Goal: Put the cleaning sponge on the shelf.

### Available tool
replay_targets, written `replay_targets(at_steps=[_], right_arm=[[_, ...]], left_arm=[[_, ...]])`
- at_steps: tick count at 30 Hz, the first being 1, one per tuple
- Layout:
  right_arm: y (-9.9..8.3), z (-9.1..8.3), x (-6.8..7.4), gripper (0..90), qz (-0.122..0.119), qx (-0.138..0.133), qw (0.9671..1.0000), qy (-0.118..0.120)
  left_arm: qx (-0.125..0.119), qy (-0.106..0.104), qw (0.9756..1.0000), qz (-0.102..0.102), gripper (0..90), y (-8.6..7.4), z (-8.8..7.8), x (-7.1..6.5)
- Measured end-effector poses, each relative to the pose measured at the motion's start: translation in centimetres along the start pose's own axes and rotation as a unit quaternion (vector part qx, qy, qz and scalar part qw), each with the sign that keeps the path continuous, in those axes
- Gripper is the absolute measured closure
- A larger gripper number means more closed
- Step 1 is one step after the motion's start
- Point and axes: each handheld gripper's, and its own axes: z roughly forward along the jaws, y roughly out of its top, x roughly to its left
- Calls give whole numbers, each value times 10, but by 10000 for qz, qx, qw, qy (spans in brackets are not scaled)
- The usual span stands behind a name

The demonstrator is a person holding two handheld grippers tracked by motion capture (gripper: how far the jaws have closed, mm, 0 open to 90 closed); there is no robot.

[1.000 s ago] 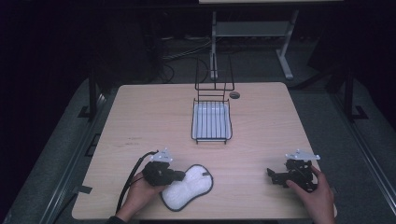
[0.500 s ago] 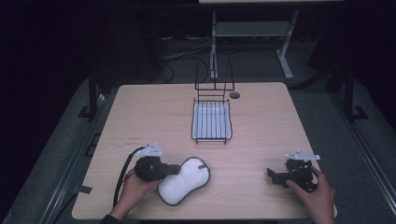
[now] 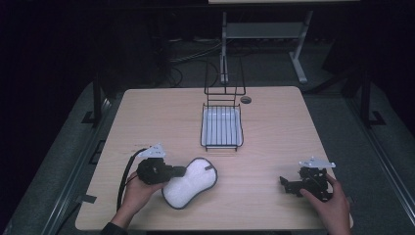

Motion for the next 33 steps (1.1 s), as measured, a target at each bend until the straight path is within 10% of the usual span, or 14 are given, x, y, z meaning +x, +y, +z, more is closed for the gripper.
replay_targets(at_steps=[33], right_arm=[[0, 0, 0, 0, 1, 1, 10000, 0]], left_arm=[[-302, 268, 9991, 87, 861, 35, -3, 19]])
